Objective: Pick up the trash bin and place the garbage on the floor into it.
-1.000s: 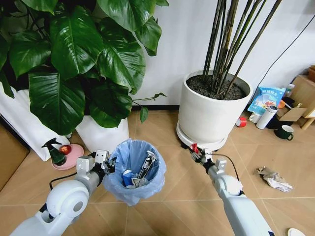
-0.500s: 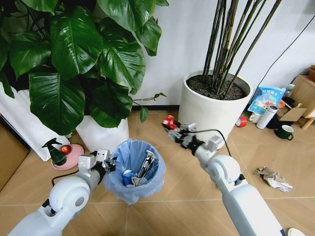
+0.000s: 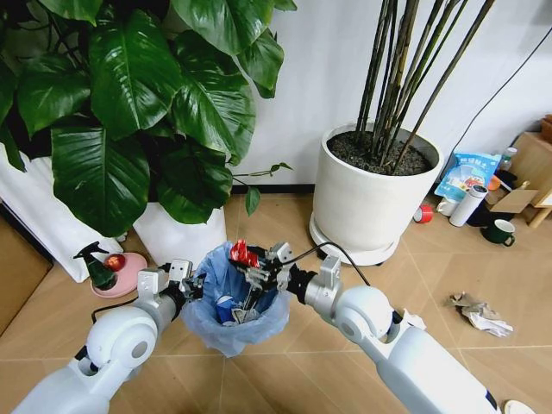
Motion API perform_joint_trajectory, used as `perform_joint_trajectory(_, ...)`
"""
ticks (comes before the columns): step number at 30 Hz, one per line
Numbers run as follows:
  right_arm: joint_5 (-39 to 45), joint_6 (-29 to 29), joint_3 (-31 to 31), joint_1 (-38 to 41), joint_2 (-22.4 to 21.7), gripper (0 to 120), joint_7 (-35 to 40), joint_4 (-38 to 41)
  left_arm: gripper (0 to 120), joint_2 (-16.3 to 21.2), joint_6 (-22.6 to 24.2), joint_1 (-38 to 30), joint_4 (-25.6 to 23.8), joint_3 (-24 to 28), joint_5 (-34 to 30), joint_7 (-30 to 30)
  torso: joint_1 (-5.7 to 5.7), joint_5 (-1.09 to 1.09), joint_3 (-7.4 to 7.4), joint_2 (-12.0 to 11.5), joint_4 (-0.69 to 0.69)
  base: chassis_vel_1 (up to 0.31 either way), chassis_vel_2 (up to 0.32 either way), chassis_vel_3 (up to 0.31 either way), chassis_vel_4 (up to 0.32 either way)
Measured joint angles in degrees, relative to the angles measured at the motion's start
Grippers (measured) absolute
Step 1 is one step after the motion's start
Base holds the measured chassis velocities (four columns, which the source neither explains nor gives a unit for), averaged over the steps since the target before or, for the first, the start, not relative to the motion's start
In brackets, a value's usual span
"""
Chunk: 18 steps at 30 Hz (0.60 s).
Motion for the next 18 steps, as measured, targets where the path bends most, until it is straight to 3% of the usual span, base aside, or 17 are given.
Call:
perform_joint_trajectory(7, -0.34, -0.11, -0.38, -0.26, -0.23, 86, -0.09, -0.16, 0, -0.5, 0.0, 0.02, 0.03, -0.03, 0.08, -0.05, 0.0, 0.01, 0.0, 0.0, 0.01, 0.0, 0.0, 0.0, 0.0)
perform_joint_trajectory(9, -0.38, -0.12, -0.32, -0.27, 0.04, 97, -0.1, -0.33, 0, -0.48, 0.0, 0.05, -0.06, -0.03, 0.09, -0.07, 0.0, 0.01, 0.0, 0.0, 0.01, 0.0, 0.0, 0.0, 0.0)
perform_joint_trajectory(15, -0.4, 0.46, 3.31, -0.52, 2.24, 100, 3.06, 0.08, 0, -0.4, 0.0, 0.18, -0.08, -0.5, 0.18, -0.18, 0.0, 0.02, 0.0, 0.0, 0.02, 0.0, 0.0, 0.0, 0.0)
perform_joint_trajectory(18, -2.08, 2.13, 10.04, -4.04, 2.69, 100, 12.02, 0.59, 0, -0.73, -0.04, 0.59, -0.47, -1.17, 0.61, -0.22, 0.0, 0.02, 0.0, 0.0, 0.02, 0.0, 0.0, 0.0, 0.0)
